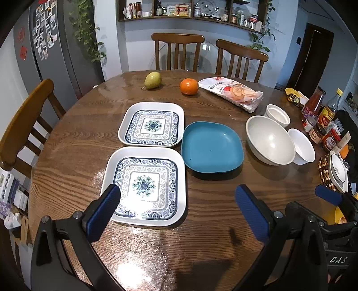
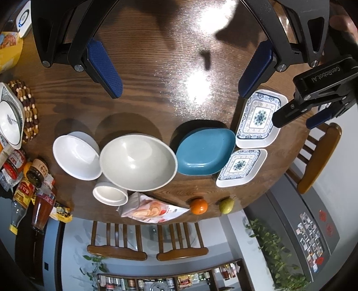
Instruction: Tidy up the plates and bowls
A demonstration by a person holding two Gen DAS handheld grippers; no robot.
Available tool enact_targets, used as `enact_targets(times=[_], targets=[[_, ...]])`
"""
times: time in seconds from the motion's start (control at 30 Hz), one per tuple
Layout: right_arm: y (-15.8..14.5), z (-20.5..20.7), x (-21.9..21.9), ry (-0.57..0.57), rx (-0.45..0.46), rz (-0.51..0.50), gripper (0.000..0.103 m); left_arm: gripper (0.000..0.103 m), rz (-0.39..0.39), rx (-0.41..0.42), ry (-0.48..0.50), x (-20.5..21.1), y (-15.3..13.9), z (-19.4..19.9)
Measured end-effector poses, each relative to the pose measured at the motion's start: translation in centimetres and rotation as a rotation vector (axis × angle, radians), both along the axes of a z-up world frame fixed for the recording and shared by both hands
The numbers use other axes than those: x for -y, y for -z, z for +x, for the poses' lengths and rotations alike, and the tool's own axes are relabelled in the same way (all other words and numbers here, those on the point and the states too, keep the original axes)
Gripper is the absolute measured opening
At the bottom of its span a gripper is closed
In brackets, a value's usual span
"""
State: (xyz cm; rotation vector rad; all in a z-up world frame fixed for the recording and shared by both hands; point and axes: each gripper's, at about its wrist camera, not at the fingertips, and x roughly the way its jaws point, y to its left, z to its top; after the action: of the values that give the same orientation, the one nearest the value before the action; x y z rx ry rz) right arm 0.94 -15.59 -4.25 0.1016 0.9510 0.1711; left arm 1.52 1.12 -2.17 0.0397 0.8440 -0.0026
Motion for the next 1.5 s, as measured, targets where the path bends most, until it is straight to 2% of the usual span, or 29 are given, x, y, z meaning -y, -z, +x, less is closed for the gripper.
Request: enact_targets(times=[0.17, 0.23, 0.33, 0.5, 0.57, 0.73, 0.8, 0.87, 0.9, 1.0, 1.13, 1.3, 1.5], targets=[[1.2, 0.7, -2.3, -0.046, -0.036, 0.013, 0.103, 0.102, -0.044, -0.057, -0.048, -2.9, 1.0, 0.8], [1.8, 0.9, -3.4, -0.066, -0.051, 0.013, 0.103, 0.102, -0.024, -0.106, -0.084, -4.2, 1.6, 0.8], [2.8, 1.3, -5.4, -0.112, -0.073, 0.018, 0.103, 0.101, 0.003, -0.121, -0.142, -7.2, 2.3, 1.0], [3.8, 2.3, -9.2, -0.198, -0.069, 0.024, 0.102, 0.092, -0.086, -0.202, -0.189, -11.5, 3.8, 1.4], [4.4, 3.3, -10.6, -0.217, -0.069, 0.008, 0.092, 0.087, -0.103, -0.229, -0.180, -12.4, 4.8, 1.9], [6.8, 6.2, -12.3, -0.208, -0.142, 0.048, 0.048, 0.067, -0.108, -0.261, -0.097, -12.5, 6.9, 3.5], [7.8, 7.1, -12.4, -0.199, -0.172, 0.073, 0.039, 0.051, -0.099, -0.270, -0.070, -12.4, 7.7, 3.9], [8.5, 7.7, -12.7, -0.190, -0.187, 0.076, 0.032, 0.040, -0.123, -0.286, -0.051, -12.7, 8.6, 4.3], [8.8, 7.8, -12.7, -0.189, -0.193, 0.080, 0.029, 0.037, -0.123, -0.264, -0.047, -12.8, 8.6, 4.4], [9.0, 8.0, -13.2, -0.198, -0.187, 0.081, 0.014, 0.026, -0.162, -0.269, -0.027, -13.0, 8.7, 4.5], [9.1, 8.0, -13.5, -0.196, -0.192, 0.077, 0.010, 0.026, -0.155, -0.270, -0.026, -12.9, 8.6, 3.9], [7.8, 5.9, -12.8, -0.214, -0.187, 0.124, 0.010, 0.026, -0.179, -0.256, -0.020, -12.6, 7.5, 1.4], [7.4, 3.0, -10.0, -0.187, -0.215, 0.135, 0.010, 0.026, -0.152, -0.249, 0.048, -9.1, 6.8, -0.2]])
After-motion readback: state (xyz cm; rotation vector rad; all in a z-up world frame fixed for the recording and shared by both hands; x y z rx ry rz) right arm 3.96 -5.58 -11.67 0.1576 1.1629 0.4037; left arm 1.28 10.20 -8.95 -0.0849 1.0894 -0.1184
